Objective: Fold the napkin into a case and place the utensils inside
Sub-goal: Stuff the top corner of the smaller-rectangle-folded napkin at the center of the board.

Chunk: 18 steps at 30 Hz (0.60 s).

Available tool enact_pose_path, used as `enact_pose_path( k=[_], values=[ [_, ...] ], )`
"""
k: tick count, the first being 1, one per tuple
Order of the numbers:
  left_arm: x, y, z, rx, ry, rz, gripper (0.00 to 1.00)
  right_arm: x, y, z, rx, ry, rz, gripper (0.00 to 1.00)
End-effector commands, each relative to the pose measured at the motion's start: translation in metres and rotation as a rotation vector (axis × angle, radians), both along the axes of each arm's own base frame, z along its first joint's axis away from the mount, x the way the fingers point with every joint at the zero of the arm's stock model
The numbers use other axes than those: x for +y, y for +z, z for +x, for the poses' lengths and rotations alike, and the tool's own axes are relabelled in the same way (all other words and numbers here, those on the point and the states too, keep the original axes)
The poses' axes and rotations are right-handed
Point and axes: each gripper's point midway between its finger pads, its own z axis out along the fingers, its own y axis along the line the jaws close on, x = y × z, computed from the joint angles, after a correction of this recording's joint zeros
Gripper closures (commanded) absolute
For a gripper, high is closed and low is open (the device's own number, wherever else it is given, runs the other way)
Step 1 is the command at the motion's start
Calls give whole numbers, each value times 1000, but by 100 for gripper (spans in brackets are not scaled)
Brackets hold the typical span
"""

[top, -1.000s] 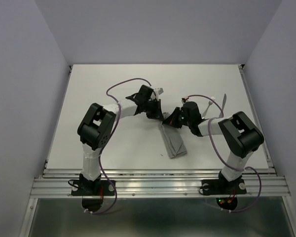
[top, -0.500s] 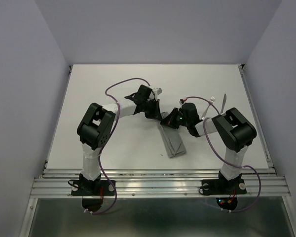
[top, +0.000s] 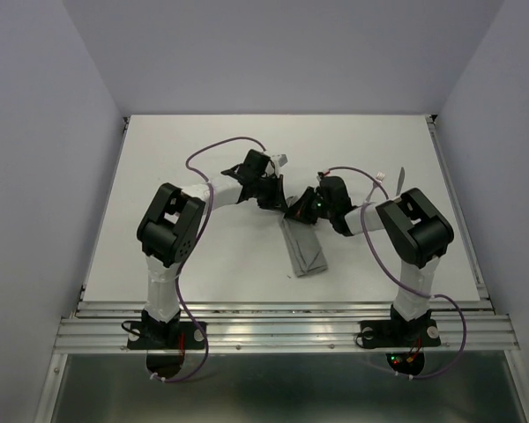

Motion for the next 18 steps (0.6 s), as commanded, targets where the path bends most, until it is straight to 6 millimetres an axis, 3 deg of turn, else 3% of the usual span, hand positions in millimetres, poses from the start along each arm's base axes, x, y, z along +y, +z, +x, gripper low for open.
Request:
enact_pose_path(
  k=[1, 4, 5, 8, 14, 18],
  values=[
    [-23, 27, -4, -15, -55, -69, 100, 3, 26, 11, -86, 2, -22, 99],
    [-23, 25, -2, -2, -51, -72, 99, 3, 37, 10, -108, 8, -20, 99],
    [-23, 25, -3, 0, -53, -73, 87, 3, 41, 10, -117, 9, -16, 99],
    [-23, 31, -3, -2, -59, -80, 72, 3, 47, 9, -128, 14, -11, 99],
    [-17, 51, -1, -43, -64, -52, 56, 4, 49, 10, -133, 20, -10, 99],
    [-13, 55, 0, -53, -70, -20, 53, 5, 50, 11, -133, 20, -12, 99]
  ],
)
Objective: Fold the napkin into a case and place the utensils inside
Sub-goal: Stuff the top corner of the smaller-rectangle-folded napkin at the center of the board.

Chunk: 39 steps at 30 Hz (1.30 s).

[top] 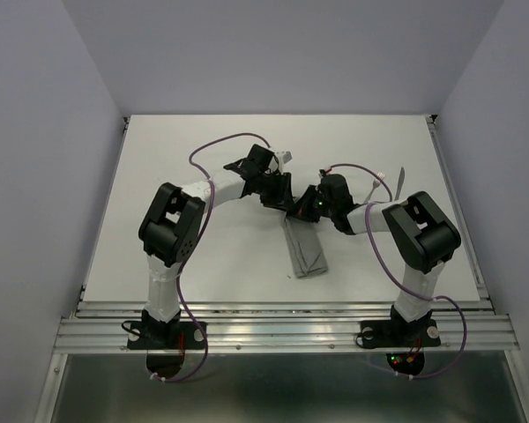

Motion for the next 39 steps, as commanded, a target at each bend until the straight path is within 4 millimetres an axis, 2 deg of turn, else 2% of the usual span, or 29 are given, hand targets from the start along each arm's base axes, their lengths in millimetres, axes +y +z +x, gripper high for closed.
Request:
enact_pose_path(
  k=[1, 4, 7, 8, 12, 16, 21, 27, 34, 37, 39],
  values=[
    [-4, 41, 2, -81, -40, -15, 53, 11, 38, 14, -105, 16, 38, 99],
    [1, 44, 4, -95, -31, 7, 53, 10, 38, 15, -105, 9, 28, 99],
    [7, 50, 11, -112, -12, 14, 59, 9, 41, 14, -108, 8, 24, 99],
    [8, 52, 11, -114, -10, 14, 67, 8, 42, 14, -112, 8, 20, 99],
    [15, 56, 18, -123, 7, 16, 84, 2, 39, 14, -95, 1, -31, 99],
    [18, 59, 19, -125, 9, 3, 86, -4, 38, 12, -94, -3, -68, 99],
    [18, 57, 20, -118, 14, -16, 99, -12, 36, 5, -92, -8, -102, 99],
    [16, 44, 28, -97, 27, -19, 100, -23, 34, -3, -88, -29, -140, 99],
    [3, 34, 19, -66, -44, -57, 100, -30, 27, -9, -69, -33, -177, 99],
    [1, 27, 16, -50, -63, -56, 100, -29, 20, -8, -53, -33, -184, 99],
    [1, 20, 15, -37, -63, -48, 100, -26, 21, -3, -62, -30, -177, 99]
  ],
)
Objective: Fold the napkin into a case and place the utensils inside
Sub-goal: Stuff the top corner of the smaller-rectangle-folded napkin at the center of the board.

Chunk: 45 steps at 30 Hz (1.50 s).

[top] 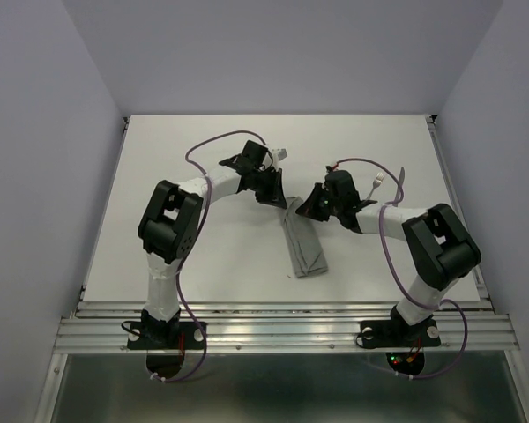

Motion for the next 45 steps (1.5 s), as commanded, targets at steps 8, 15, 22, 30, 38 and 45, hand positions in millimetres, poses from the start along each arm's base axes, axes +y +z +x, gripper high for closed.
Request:
enact_pose_path(
  k=[8, 15, 22, 30, 38, 45],
  values=[
    [-16, -1, 1, -12, -58, -52, 100, 13, 0, 25, -36, 4, -16, 99],
    [-14, -23, -5, 26, -55, -30, 100, 15, 4, 34, -46, -11, -10, 99],
    [-16, -16, -6, 15, -46, -56, 100, 18, -8, 45, -34, -25, -27, 99],
    [-15, -16, -5, 13, -45, -47, 100, 16, -4, 53, -55, -48, -40, 99],
    [-16, -8, -3, 7, -37, -59, 100, 13, -6, 41, -44, -17, -55, 99],
    [-18, 49, 4, -71, -34, -88, 100, -9, 29, 12, -106, 32, -122, 86]
  ],
)
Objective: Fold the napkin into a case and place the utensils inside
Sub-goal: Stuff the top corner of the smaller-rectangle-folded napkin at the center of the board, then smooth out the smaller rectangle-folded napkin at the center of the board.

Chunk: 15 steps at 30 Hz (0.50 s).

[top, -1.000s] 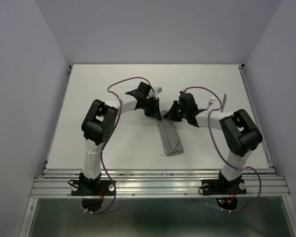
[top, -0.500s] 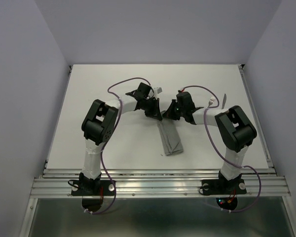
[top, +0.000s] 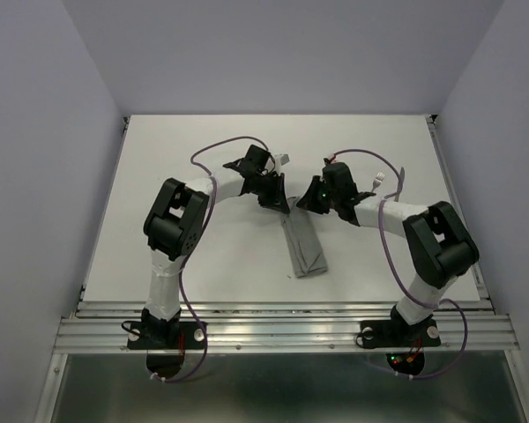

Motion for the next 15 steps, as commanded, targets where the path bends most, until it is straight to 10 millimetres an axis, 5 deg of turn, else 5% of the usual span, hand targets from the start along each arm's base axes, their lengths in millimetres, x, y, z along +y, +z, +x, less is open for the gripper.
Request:
enact_pose_path(
  k=[1, 5, 15],
  values=[
    [-9, 79, 11, -133, -10, -74, 100, -12, 31, -15, -78, 46, -64, 81],
    [-4, 89, 7, -136, -7, -62, 82, -22, 27, -48, -64, 108, -171, 72],
    [24, 119, 12, -181, 91, -47, 81, -21, 18, -128, -29, 216, -359, 60]
  ],
)
